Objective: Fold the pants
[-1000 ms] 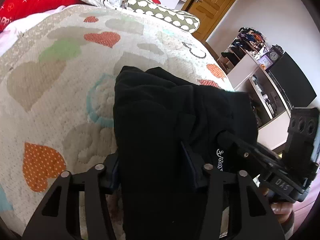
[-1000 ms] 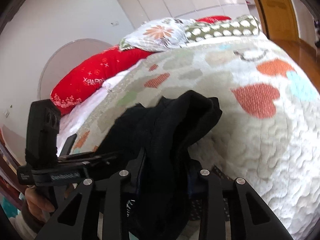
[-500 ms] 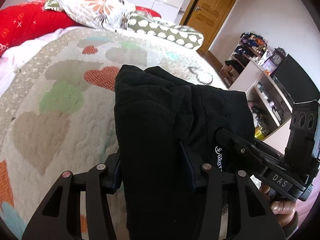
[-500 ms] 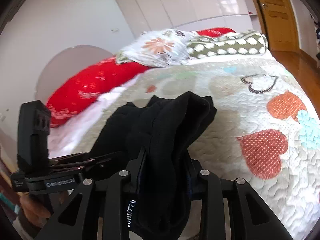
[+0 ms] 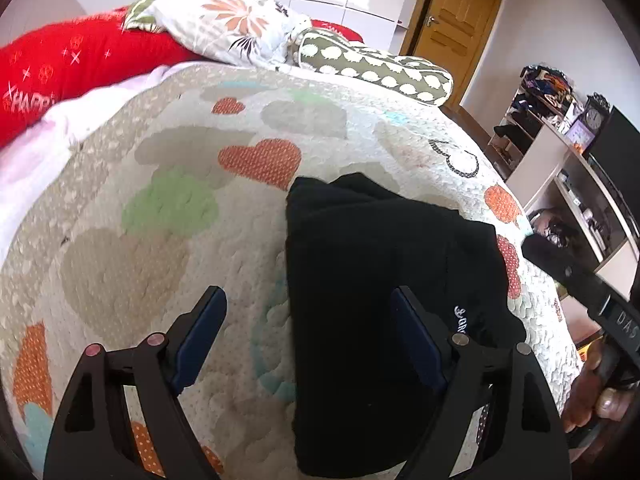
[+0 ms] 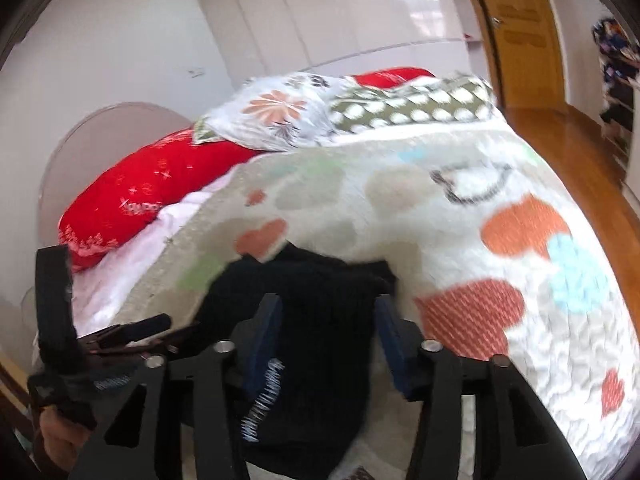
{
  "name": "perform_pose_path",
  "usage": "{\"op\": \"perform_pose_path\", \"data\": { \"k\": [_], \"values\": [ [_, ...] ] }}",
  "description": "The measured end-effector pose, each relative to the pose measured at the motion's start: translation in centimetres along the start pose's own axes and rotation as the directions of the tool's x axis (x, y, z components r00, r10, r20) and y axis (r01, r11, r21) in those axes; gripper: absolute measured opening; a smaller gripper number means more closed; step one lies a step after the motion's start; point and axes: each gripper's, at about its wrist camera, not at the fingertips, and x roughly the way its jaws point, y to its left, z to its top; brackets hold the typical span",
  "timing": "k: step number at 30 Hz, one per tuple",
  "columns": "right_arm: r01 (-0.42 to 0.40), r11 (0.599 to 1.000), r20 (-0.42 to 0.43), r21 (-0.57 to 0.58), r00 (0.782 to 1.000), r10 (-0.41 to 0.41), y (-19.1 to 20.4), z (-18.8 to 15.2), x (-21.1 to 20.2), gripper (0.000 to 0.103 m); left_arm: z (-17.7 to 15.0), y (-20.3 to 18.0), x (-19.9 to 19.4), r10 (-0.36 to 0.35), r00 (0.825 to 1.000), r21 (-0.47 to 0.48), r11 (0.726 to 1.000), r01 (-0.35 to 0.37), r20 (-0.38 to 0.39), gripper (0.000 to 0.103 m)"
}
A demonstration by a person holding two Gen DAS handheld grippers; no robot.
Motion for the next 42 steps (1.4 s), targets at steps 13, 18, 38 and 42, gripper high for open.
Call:
{"op": "perform_pose_path", "data": {
  "k": [13, 18, 38, 42],
  "values": [
    [0.046, 0.999, -0.151, 0.017, 0.988, -0.043, -0.8, -1.0, 7.0, 0.021, -0.8, -1.0, 2.6, 0.045, 0.999, 0.048, 0.998, -0.044, -0.020, 0.088],
    [0.031, 0.999, -0.119, -0.028, 0.992, -0.034, 0.9, -1.7, 2.9, 0.028, -1.1, -1.2, 1.2, 0.071, 0.998, 0.062, 0.996, -0.070, -0.001, 0.088],
    [0.108, 0.991, -0.058, -0.084, 0.992, -0.113, 3.9, -5.8, -2.7, 0.042, -4.3, -2.6, -3.5, 0.131, 0.986, 0.045, 0.990, -0.136, 0.099, 0.088],
    [0.135, 0.987, -0.036, -0.087, 0.990, -0.139, 4.6, -6.1, -4.0, 0.052, -4.9, -3.3, -5.0, 0.161, 0.977, 0.066, 0.983, -0.172, 0.143, 0.088]
  ]
}}
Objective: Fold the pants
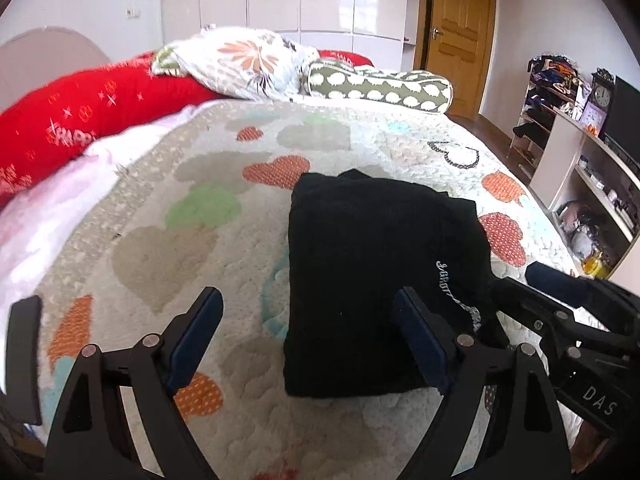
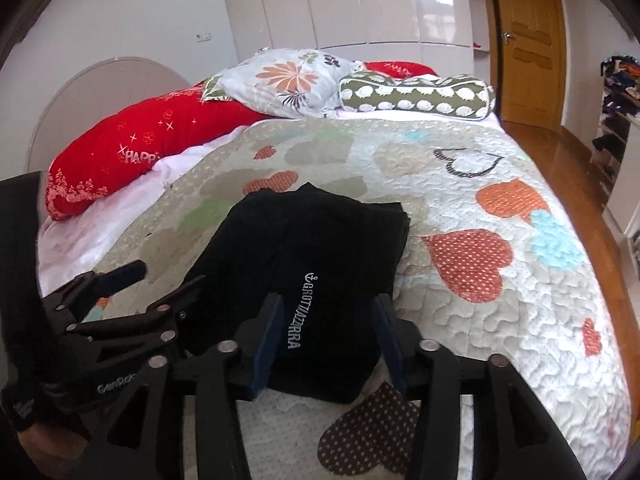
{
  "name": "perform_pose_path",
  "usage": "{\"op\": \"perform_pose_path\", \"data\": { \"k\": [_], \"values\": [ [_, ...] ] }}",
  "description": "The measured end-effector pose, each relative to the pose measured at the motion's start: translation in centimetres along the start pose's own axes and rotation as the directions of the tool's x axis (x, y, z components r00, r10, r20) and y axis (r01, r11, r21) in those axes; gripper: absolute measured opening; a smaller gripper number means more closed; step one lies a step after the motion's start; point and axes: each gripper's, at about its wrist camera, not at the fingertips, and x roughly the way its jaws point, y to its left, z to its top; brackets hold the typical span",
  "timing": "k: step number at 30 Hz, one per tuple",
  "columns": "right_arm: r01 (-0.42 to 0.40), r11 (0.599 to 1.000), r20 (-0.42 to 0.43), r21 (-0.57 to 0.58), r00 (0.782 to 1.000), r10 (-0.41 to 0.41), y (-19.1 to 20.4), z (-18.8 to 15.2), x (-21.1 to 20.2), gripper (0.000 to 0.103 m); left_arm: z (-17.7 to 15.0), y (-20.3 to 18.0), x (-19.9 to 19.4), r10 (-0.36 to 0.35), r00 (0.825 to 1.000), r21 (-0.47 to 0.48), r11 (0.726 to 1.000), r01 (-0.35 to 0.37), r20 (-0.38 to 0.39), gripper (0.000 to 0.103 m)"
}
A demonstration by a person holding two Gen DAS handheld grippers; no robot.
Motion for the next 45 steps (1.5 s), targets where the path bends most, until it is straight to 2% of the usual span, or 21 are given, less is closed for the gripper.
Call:
{"op": "perform_pose_path", "data": {
  "k": [10, 27, 45],
  "values": [
    [-0.002, 1.000, 0.043, 0.022, 0.999, 0.001, -0.1, -0.2, -3.1, 0.067, -0.2, 0.0, -3.5, 0.050, 0.997, 0.002, 0.999, -0.050, 0.060, 0.091],
    [0.003, 1.000, 0.047, 0.018, 0.999, -0.004, 0.0, -0.4, -4.1, 0.072, -0.1, -0.1, -6.2, 0.051, 0.993, 0.001, 0.999, -0.051, 0.110, 0.093],
    [0.004, 1.000, 0.047, 0.006, 0.999, -0.004, 0.3, -0.4, -4.1, 0.074, -0.1, 0.2, -6.4, 0.052, 0.992, -0.006, 0.999, -0.051, 0.115, 0.093]
  ]
}}
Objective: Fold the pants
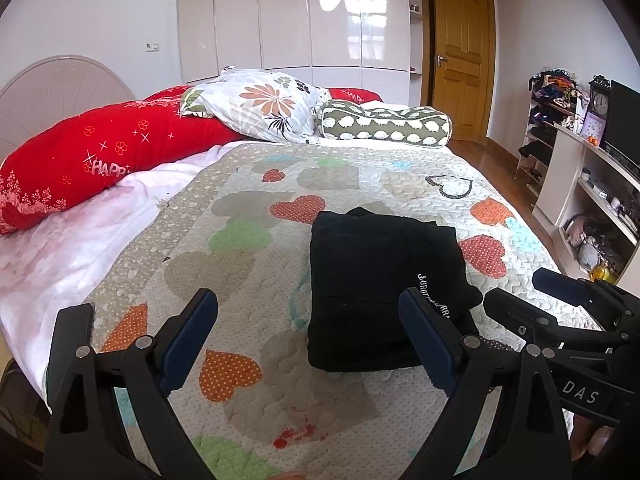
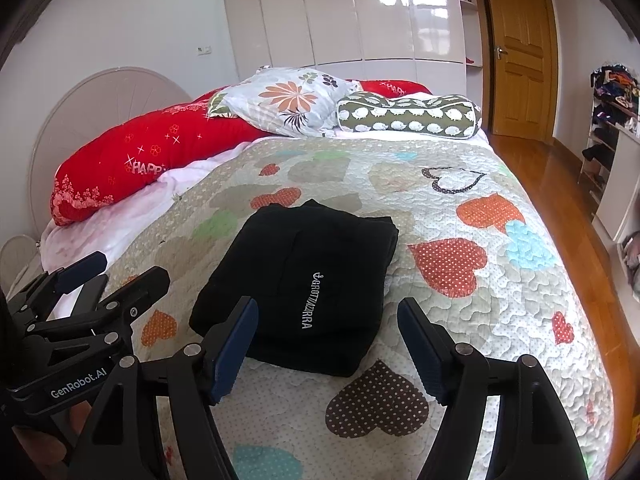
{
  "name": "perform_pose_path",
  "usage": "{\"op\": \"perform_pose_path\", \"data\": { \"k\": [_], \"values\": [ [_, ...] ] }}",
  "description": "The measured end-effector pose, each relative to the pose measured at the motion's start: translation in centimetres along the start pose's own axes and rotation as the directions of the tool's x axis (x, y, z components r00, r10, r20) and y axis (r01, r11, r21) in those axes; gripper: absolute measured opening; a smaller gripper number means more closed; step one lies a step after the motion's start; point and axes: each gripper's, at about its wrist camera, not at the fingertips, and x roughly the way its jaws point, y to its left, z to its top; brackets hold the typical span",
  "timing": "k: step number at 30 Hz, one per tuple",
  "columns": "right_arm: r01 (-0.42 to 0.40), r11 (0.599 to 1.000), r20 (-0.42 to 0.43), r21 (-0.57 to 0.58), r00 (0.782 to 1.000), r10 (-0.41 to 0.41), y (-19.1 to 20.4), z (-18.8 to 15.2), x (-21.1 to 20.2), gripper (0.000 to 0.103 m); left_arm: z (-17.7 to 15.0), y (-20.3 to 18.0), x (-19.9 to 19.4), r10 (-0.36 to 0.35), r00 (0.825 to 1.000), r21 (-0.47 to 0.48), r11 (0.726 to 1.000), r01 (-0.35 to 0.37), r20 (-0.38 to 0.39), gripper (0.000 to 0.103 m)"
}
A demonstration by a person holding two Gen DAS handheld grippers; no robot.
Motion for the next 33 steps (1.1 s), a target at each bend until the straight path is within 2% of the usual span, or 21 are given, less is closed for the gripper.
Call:
{"op": "perform_pose_path", "data": {
  "k": [33],
  "values": [
    [0.003, 1.000, -0.030, -0.011, 1.000, -0.004, -0.7, -0.5, 1.1, 0.075, -0.5, 0.1, 0.5, 0.003, 1.000, 0.003, 1.000, -0.003, -0.014, 0.093]
  ]
}}
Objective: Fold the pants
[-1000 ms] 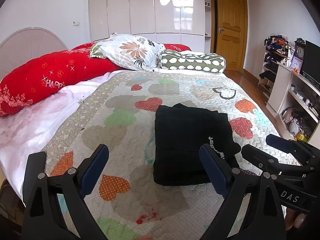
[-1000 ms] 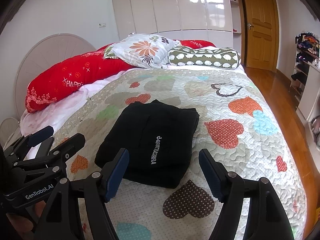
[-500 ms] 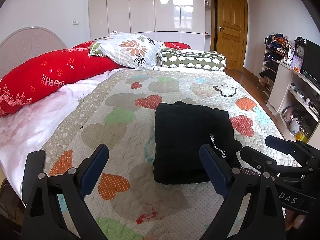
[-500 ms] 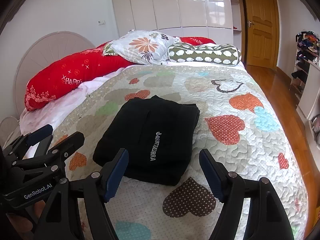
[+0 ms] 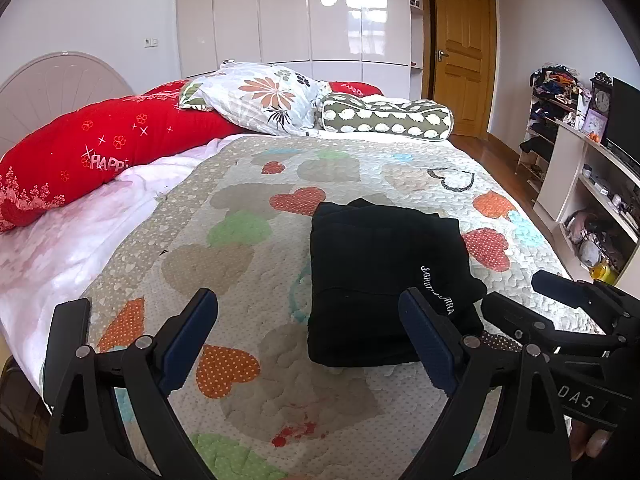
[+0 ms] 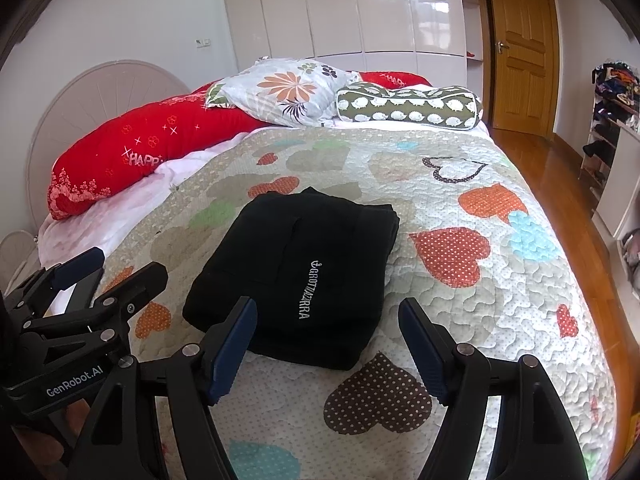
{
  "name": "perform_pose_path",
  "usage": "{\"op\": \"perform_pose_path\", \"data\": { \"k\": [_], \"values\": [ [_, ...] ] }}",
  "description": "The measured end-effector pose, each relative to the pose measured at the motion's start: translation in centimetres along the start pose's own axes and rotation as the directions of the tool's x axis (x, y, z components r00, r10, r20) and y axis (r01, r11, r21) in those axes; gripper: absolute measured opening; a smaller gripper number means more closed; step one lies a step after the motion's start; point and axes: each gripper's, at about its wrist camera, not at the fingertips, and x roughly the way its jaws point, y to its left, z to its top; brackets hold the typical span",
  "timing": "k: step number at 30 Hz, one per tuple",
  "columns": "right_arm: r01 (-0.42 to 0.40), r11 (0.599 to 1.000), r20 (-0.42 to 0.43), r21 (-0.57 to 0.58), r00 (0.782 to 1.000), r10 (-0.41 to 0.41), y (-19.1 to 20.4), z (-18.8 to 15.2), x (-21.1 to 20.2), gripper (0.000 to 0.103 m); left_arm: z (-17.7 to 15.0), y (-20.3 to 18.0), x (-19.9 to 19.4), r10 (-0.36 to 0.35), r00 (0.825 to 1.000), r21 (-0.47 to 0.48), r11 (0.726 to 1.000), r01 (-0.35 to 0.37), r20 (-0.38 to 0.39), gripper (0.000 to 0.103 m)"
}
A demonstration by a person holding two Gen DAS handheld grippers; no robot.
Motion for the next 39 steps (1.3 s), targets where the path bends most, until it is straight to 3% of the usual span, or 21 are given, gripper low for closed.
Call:
{"op": "perform_pose_path", "data": {
  "k": [39],
  "values": [
    [0.005, 1.000, -0.018, -0.001, 1.000, -0.005, -0.53, -0.29, 0.37, 0.077, -0.28, 0.20, 0.38, -0.004, 1.000, -0.005, 1.000, 0.004, -0.018, 0.093]
  ]
}}
